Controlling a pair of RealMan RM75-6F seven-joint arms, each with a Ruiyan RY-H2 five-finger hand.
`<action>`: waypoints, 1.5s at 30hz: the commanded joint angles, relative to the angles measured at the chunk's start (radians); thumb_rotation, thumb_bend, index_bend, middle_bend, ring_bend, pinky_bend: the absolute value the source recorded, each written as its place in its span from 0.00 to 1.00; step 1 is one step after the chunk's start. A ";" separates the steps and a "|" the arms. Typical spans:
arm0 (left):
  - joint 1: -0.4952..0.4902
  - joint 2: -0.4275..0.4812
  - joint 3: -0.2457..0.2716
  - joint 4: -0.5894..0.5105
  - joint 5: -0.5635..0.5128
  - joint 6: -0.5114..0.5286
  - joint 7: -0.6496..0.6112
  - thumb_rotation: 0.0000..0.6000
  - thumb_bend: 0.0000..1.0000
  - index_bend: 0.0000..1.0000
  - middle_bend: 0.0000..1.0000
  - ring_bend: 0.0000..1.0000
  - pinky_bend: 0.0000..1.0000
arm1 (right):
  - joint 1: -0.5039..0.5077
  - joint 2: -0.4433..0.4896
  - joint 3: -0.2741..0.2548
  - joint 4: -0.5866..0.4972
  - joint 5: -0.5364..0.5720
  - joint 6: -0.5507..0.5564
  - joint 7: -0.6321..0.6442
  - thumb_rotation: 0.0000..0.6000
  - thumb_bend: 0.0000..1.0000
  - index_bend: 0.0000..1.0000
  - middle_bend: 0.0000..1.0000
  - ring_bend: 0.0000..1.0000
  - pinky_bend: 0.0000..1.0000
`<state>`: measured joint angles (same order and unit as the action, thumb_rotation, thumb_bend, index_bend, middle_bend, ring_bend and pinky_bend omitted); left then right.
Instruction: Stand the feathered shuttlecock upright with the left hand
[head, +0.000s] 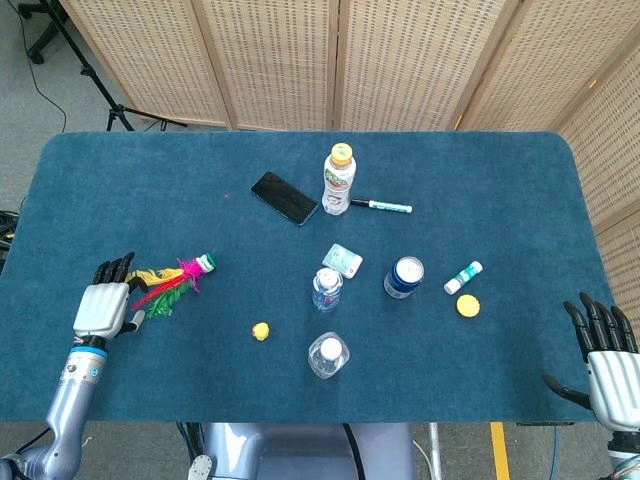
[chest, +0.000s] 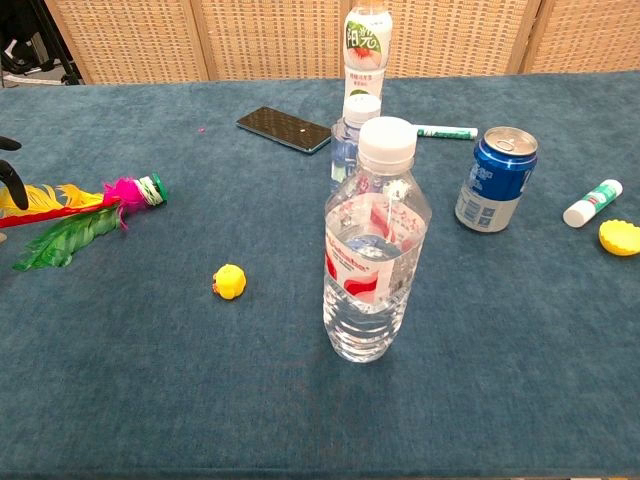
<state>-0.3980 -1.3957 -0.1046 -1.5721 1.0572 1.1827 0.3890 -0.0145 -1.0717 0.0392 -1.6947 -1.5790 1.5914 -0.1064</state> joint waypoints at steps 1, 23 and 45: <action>0.002 -0.007 0.003 0.007 0.000 0.005 0.009 1.00 0.34 0.50 0.00 0.00 0.00 | -0.001 0.000 0.000 0.000 -0.001 0.002 0.000 1.00 0.00 0.00 0.00 0.00 0.00; 0.008 -0.014 -0.014 0.033 0.012 0.035 0.005 1.00 0.43 0.61 0.00 0.00 0.00 | -0.001 -0.002 0.001 0.001 0.001 0.001 -0.001 1.00 0.00 0.00 0.00 0.00 0.00; -0.004 0.029 -0.064 0.006 0.045 0.079 0.016 1.00 0.45 0.67 0.00 0.00 0.00 | 0.002 -0.004 0.002 0.002 0.006 -0.008 -0.006 1.00 0.00 0.00 0.00 0.00 0.00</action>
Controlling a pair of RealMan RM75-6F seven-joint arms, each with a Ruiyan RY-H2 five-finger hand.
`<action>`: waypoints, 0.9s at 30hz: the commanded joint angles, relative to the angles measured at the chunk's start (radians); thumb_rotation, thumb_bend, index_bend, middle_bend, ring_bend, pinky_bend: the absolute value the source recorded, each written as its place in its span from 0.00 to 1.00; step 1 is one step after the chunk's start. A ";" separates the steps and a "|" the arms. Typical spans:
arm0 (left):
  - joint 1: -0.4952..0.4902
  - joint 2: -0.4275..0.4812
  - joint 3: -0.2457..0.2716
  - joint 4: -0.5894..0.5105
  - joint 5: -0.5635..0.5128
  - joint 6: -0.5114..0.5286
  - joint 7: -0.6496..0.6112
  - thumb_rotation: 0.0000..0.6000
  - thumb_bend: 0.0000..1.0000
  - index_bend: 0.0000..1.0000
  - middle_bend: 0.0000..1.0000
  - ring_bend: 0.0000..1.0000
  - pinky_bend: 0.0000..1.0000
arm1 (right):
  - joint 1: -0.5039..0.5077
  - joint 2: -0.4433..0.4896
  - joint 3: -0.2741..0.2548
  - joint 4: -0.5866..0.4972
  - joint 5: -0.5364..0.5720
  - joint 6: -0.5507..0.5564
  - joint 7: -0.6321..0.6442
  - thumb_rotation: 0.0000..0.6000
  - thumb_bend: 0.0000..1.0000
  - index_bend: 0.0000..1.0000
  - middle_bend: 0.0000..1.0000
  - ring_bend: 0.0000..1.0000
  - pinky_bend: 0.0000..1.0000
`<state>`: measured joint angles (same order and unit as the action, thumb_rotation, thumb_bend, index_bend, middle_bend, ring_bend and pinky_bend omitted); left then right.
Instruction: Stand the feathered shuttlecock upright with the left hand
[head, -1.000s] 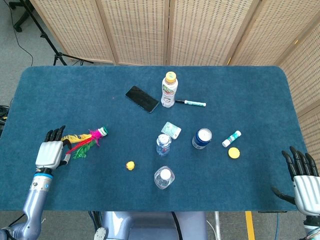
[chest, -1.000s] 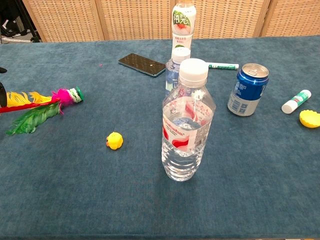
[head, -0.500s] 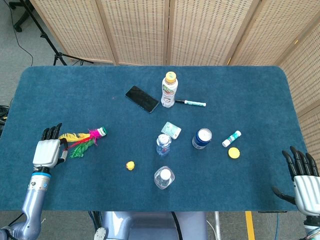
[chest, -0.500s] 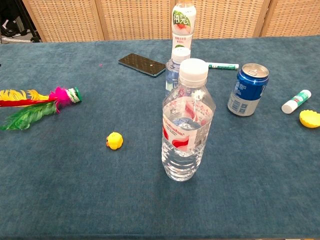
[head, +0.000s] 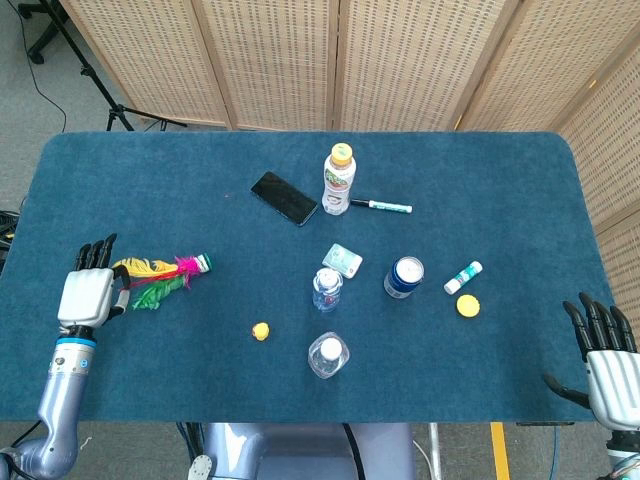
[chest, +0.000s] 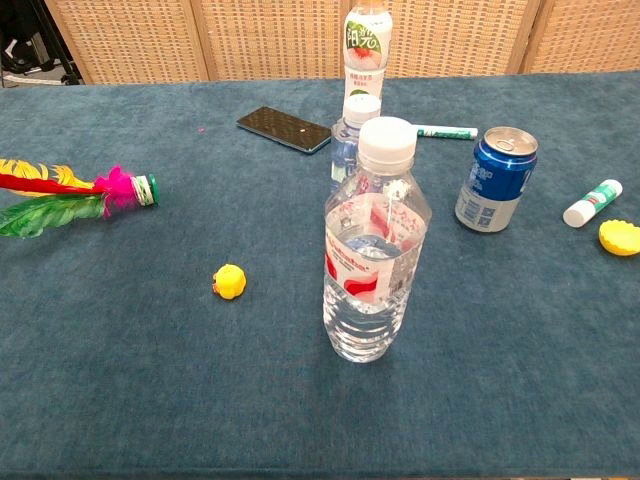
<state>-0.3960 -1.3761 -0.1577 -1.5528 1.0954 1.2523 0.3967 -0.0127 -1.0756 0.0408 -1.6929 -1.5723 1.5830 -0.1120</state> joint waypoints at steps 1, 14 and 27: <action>-0.008 0.013 -0.014 -0.018 0.008 0.013 0.012 1.00 0.46 0.68 0.00 0.00 0.00 | 0.000 -0.001 0.000 0.000 -0.001 0.000 -0.001 1.00 0.00 0.00 0.00 0.00 0.00; -0.052 0.083 -0.088 -0.124 0.023 0.070 0.097 1.00 0.47 0.68 0.00 0.00 0.00 | 0.000 -0.001 -0.001 0.001 -0.003 0.000 0.000 1.00 0.00 0.00 0.00 0.00 0.00; -0.061 0.063 -0.076 -0.108 0.001 0.068 0.114 1.00 0.47 0.68 0.00 0.00 0.00 | 0.001 -0.001 0.000 0.002 -0.002 0.001 0.002 1.00 0.00 0.00 0.00 0.00 0.00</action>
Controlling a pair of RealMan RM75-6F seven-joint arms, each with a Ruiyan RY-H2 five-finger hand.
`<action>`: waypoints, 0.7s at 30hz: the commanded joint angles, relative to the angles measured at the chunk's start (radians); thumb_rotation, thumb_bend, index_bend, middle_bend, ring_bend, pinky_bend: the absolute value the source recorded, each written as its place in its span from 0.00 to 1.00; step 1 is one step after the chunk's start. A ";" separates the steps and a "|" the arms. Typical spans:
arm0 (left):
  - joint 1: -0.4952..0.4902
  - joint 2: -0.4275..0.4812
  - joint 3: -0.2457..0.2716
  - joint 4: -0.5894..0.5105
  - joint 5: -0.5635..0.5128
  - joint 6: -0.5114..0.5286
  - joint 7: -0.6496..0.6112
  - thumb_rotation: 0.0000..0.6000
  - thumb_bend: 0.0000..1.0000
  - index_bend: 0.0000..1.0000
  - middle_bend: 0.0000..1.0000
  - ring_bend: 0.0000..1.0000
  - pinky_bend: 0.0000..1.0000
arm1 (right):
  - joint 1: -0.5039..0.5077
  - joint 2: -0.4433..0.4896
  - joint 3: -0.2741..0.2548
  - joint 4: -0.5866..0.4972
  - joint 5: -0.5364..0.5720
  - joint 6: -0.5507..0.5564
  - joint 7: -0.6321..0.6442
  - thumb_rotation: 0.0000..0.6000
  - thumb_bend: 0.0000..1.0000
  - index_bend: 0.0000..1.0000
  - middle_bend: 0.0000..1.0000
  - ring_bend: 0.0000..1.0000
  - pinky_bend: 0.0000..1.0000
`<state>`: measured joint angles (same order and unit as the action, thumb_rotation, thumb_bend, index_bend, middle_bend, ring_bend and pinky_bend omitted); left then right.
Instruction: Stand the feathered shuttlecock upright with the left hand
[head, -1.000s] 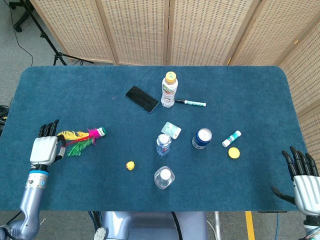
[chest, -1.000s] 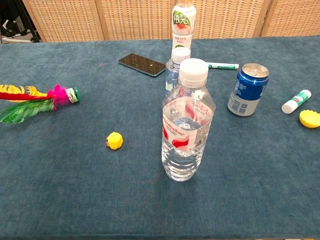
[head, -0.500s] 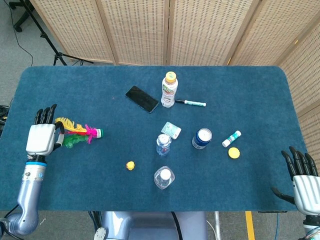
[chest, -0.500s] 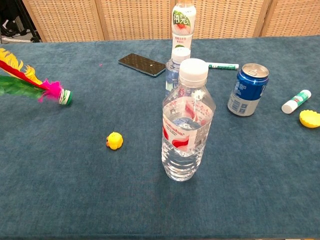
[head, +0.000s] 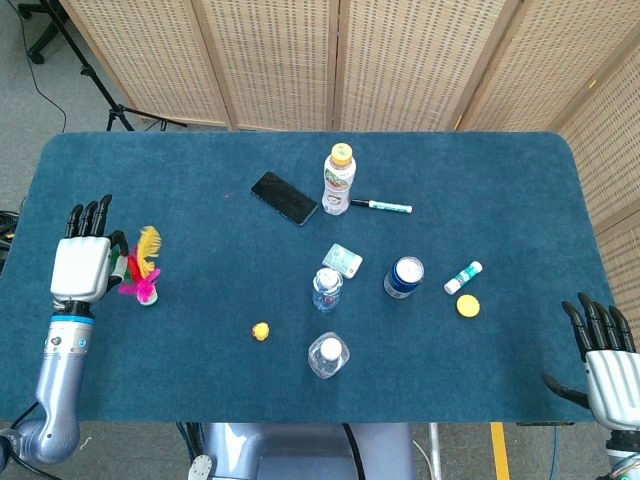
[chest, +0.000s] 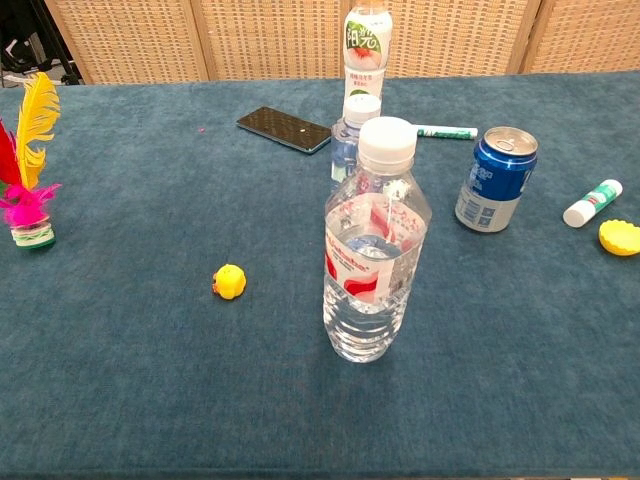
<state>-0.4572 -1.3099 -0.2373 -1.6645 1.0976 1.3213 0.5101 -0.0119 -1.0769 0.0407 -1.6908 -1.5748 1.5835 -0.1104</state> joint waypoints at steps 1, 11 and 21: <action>0.000 -0.005 0.005 0.006 0.000 0.000 0.000 1.00 0.47 0.68 0.00 0.00 0.00 | 0.000 0.000 0.000 0.000 0.000 0.001 0.000 1.00 0.00 0.00 0.00 0.00 0.00; -0.006 -0.003 -0.005 0.002 0.016 0.021 -0.007 1.00 0.47 0.68 0.00 0.00 0.00 | 0.001 -0.001 0.000 0.001 0.000 -0.001 0.000 1.00 0.00 0.00 0.00 0.00 0.00; -0.006 -0.013 0.012 0.016 0.008 0.009 -0.003 1.00 0.47 0.68 0.00 0.00 0.00 | 0.001 -0.001 0.000 0.000 0.002 -0.003 -0.002 1.00 0.00 0.00 0.00 0.00 0.00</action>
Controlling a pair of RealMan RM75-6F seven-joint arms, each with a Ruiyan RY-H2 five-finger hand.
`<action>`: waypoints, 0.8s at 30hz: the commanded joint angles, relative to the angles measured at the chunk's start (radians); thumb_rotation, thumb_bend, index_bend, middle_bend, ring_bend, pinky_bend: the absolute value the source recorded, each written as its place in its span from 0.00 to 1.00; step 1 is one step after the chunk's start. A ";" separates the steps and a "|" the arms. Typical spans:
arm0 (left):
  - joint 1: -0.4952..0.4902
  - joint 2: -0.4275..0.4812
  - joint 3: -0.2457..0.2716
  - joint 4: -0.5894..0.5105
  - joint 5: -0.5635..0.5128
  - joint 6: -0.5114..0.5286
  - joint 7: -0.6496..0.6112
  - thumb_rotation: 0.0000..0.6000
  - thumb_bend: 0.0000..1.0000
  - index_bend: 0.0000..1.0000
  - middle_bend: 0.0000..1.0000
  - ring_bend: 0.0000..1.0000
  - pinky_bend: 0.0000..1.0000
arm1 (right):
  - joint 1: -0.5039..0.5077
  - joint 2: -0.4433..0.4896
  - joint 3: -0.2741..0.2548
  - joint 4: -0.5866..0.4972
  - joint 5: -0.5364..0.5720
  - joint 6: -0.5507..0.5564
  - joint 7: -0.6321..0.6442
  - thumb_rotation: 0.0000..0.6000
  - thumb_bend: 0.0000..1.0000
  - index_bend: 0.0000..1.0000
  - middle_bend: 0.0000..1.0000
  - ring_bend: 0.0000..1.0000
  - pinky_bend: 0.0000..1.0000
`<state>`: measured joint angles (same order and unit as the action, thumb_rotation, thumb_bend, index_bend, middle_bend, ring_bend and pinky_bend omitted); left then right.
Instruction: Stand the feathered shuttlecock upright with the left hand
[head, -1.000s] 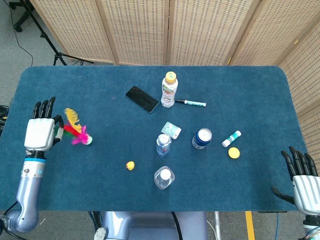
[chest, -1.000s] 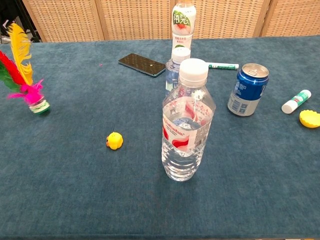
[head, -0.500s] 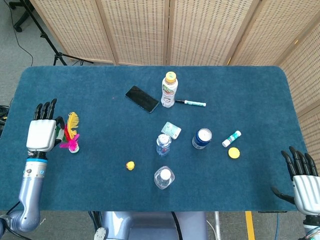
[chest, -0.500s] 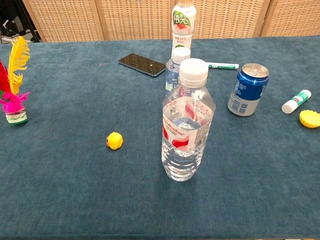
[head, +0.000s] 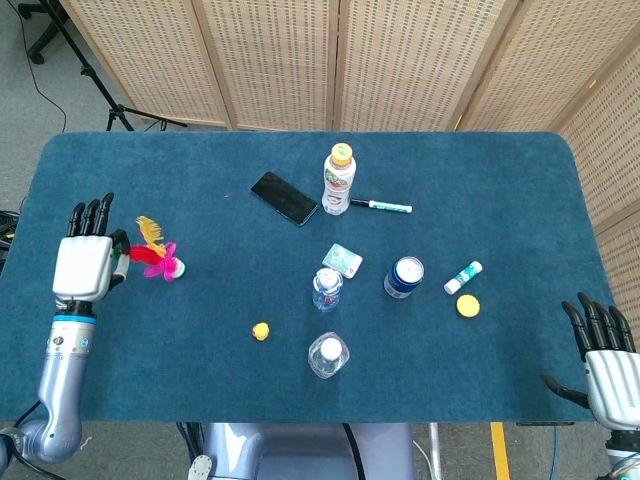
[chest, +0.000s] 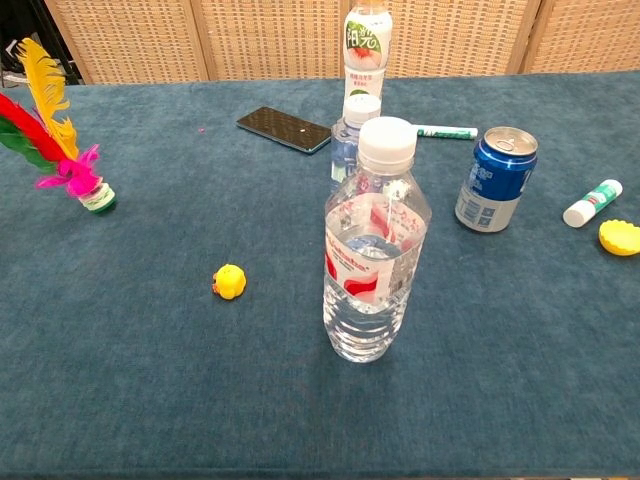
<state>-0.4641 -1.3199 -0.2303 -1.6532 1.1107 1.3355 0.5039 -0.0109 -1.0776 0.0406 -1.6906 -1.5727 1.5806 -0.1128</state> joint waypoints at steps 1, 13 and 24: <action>0.002 -0.005 0.010 0.010 -0.011 -0.011 0.004 1.00 0.46 0.68 0.00 0.00 0.00 | 0.000 0.000 0.000 0.000 0.000 0.000 0.000 1.00 0.00 0.00 0.00 0.00 0.00; 0.006 -0.007 -0.015 0.008 0.042 0.048 -0.049 1.00 0.31 0.22 0.00 0.00 0.00 | 0.001 -0.003 0.001 0.003 0.001 0.000 -0.002 1.00 0.00 0.00 0.00 0.00 0.00; 0.082 0.086 0.032 -0.116 0.161 0.132 -0.124 1.00 0.28 0.14 0.00 0.00 0.00 | -0.001 -0.001 0.001 0.003 0.000 0.004 0.002 1.00 0.00 0.00 0.00 0.00 0.00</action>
<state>-0.4003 -1.2552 -0.2148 -1.7486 1.2608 1.4591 0.3943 -0.0119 -1.0787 0.0417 -1.6876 -1.5730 1.5848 -0.1112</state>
